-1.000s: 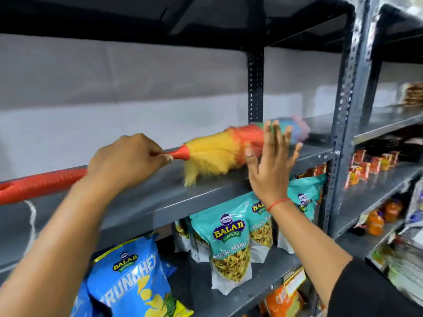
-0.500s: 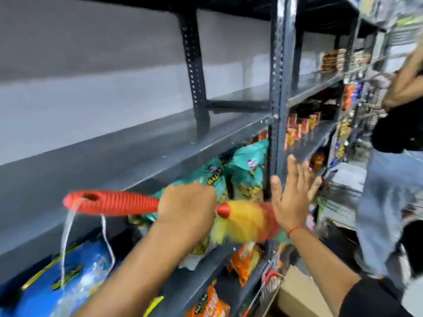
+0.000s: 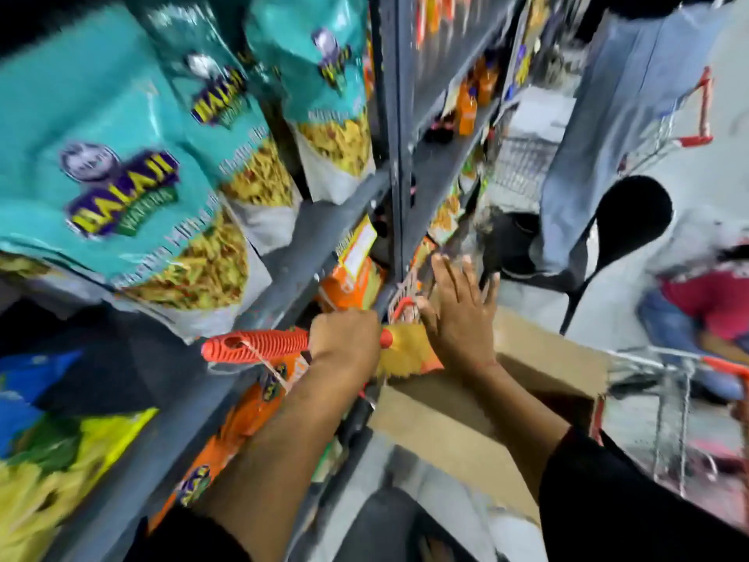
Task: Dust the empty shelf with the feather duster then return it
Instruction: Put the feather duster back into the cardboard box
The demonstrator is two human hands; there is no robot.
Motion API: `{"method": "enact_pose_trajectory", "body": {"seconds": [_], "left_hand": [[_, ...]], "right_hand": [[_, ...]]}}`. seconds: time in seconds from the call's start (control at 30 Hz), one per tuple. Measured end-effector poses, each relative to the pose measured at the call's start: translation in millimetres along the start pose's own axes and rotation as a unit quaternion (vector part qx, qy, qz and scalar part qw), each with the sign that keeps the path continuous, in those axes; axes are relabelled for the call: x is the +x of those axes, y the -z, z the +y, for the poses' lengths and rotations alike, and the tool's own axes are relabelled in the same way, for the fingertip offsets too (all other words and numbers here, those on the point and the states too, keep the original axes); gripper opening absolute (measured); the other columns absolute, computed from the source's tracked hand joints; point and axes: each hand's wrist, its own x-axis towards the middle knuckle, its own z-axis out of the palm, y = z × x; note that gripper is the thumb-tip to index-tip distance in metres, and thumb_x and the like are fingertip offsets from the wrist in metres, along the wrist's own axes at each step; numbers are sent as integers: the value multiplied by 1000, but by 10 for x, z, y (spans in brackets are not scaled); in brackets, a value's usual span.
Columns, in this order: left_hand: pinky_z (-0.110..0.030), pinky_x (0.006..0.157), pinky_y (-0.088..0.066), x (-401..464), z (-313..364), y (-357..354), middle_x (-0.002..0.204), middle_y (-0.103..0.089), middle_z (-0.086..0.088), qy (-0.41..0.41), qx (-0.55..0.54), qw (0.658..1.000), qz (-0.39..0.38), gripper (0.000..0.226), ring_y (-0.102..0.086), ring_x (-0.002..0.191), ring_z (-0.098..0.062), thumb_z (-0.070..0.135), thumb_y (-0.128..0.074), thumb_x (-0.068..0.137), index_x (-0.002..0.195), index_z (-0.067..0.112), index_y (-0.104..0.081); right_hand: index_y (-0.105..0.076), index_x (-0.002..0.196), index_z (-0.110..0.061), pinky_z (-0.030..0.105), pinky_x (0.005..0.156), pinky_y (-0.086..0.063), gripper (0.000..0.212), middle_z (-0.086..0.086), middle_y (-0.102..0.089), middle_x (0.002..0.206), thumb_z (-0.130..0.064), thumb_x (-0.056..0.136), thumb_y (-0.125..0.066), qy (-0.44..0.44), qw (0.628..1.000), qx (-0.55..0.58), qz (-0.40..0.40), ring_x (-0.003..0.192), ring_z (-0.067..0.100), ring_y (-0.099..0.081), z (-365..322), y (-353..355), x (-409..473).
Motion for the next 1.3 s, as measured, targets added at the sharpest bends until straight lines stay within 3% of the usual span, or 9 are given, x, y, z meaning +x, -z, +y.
{"method": "enact_pose_trajectory", "body": {"seconds": [0.13,0.3,0.47,0.6,0.73,0.87,1.13,1.3], "left_hand": [[-36,82,-48,230,73,-284,120,-62,-13,6,-37,999,-25,29,-60,107,-34,22,-54,89,114,9,-60],[-30,65,-37,263,-129,-338,107,-67,-10,14,-13,999,-30,27,-65,97,-31,30,-66,80,102,14,-65],[-33,78,-47,131,-320,-227,113,-64,-8,13,55,998,-23,27,-63,103,-29,30,-60,85,108,16,-63],[-30,77,-44,329,-179,-380,119,-62,-9,-1,83,994,-71,29,-60,107,-27,22,-54,88,115,13,-60],[-30,77,-41,656,79,-724,125,-59,-9,1,41,993,-108,31,-57,112,-29,11,-49,89,120,12,-57],[-36,89,-45,935,363,-1195,130,-55,-11,-6,14,990,-140,33,-54,116,-31,8,-45,92,124,9,-53],[-37,92,-43,1320,584,-1957,133,-54,-9,-37,55,984,-167,37,-54,119,-28,6,-43,92,128,12,-52],[-40,94,-39,1479,542,-2213,129,-57,-5,-14,103,977,-187,37,-55,115,-28,7,-49,89,125,15,-53]], "right_hand": [[-42,130,-5,66,102,-15,54,20,-53,130,-33,84,-47,-8,999,-19,-44,127,41,-38,258,-385,-176],[-40,132,-5,68,100,-15,58,21,-53,129,-39,85,-34,-47,995,-36,-75,126,40,-38,485,-656,-373],[-39,133,-7,64,103,-8,55,20,-52,131,-31,85,-53,-67,994,-21,-79,129,39,-34,441,-695,-508],[-39,133,-8,63,103,-6,55,19,-51,132,-34,85,-48,-62,994,-15,-86,130,37,-34,363,-762,-532],[-32,137,-12,59,107,1,57,16,-44,139,-44,90,-33,-61,992,-10,-108,136,33,-23,415,-901,-547],[-33,136,-10,61,106,-1,55,18,-44,139,-36,90,-48,-53,992,-1,-116,135,34,-23,531,-1096,-601],[-32,137,-8,60,105,-3,61,17,-45,139,-46,88,-34,-38,990,-27,-134,134,35,-26,850,-1435,-752],[-28,138,-8,59,106,-2,61,16,-42,141,-42,88,-40,-57,986,-43,-152,136,33,-23,1026,-1622,-882]]}}
